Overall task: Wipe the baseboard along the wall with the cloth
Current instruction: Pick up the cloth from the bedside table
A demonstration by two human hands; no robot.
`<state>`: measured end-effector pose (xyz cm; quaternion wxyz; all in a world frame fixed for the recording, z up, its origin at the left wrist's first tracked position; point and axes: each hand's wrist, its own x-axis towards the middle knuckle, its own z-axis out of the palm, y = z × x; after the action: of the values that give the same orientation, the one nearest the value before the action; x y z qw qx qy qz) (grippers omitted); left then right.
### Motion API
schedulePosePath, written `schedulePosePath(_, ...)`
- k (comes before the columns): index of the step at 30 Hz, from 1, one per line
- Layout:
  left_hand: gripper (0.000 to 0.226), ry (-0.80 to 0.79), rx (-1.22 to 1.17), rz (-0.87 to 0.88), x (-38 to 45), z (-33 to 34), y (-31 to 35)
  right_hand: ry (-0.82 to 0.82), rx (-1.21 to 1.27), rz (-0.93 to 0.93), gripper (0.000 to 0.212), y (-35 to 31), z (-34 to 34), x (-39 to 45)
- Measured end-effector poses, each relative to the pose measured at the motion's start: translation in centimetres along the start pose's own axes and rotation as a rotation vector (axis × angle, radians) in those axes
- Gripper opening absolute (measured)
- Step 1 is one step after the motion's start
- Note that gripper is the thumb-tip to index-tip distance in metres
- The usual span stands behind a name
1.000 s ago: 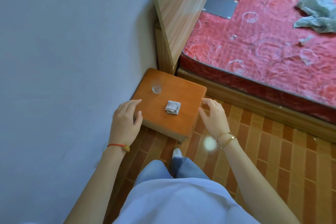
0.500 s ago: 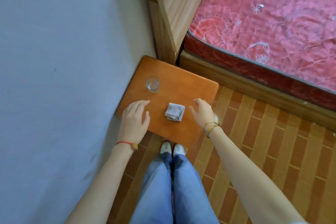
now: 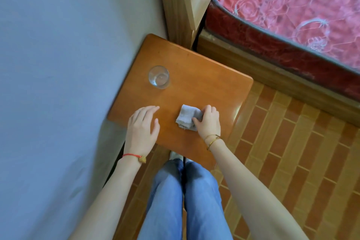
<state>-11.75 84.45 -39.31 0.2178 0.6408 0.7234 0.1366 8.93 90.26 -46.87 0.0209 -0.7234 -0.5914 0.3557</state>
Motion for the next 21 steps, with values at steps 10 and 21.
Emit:
schedulePosePath(10, 0.036, -0.025, -0.006, -0.001, -1.3, -4.2, 2.1, -0.235, 0.566, 0.179, 0.017, -3.0, -4.5, -2.8)
schedulePosePath(21, 0.036, 0.033, 0.000, 0.168, -5.1, -17.9, 8.8, -0.205, 1.203, 0.203, 0.012, -7.4, -18.9, -16.4)
